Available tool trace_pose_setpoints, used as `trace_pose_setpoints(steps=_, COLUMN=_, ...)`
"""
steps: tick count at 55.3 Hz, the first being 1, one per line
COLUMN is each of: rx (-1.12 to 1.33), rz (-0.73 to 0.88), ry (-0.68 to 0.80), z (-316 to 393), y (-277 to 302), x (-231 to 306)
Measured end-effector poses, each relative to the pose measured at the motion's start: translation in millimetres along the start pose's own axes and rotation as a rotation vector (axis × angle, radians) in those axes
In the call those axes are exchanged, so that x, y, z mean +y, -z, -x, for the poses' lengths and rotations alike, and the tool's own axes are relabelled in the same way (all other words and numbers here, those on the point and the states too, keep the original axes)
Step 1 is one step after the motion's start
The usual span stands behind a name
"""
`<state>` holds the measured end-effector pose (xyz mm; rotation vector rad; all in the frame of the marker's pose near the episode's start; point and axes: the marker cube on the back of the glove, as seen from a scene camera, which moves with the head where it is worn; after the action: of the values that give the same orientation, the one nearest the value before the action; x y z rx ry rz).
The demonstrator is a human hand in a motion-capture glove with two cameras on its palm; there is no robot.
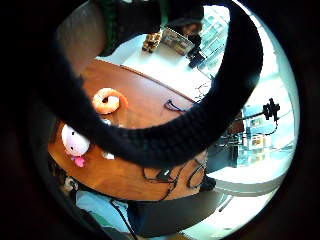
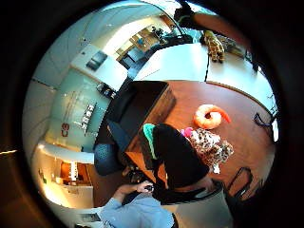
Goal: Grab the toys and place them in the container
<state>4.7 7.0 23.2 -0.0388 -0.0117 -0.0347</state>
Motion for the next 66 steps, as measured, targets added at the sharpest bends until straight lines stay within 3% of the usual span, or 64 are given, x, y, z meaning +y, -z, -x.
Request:
trace_pose_setpoints(steps=30, rx=-0.072, rz=0.367, ry=-0.092, z=-18, y=-218, x=47)
trace_pose_setpoints(steps=37, rx=-0.202, rz=0.259, ry=-0.11, z=-31, y=-236, x=52)
trace_pose_setpoints(steps=47, rx=-0.102, rz=0.216, ry=-0.077, z=-27, y=-236, x=51)
trace_pose_setpoints(steps=66, rx=0.01, rz=-0.02, ry=0.064, z=-14, y=-234, x=44)
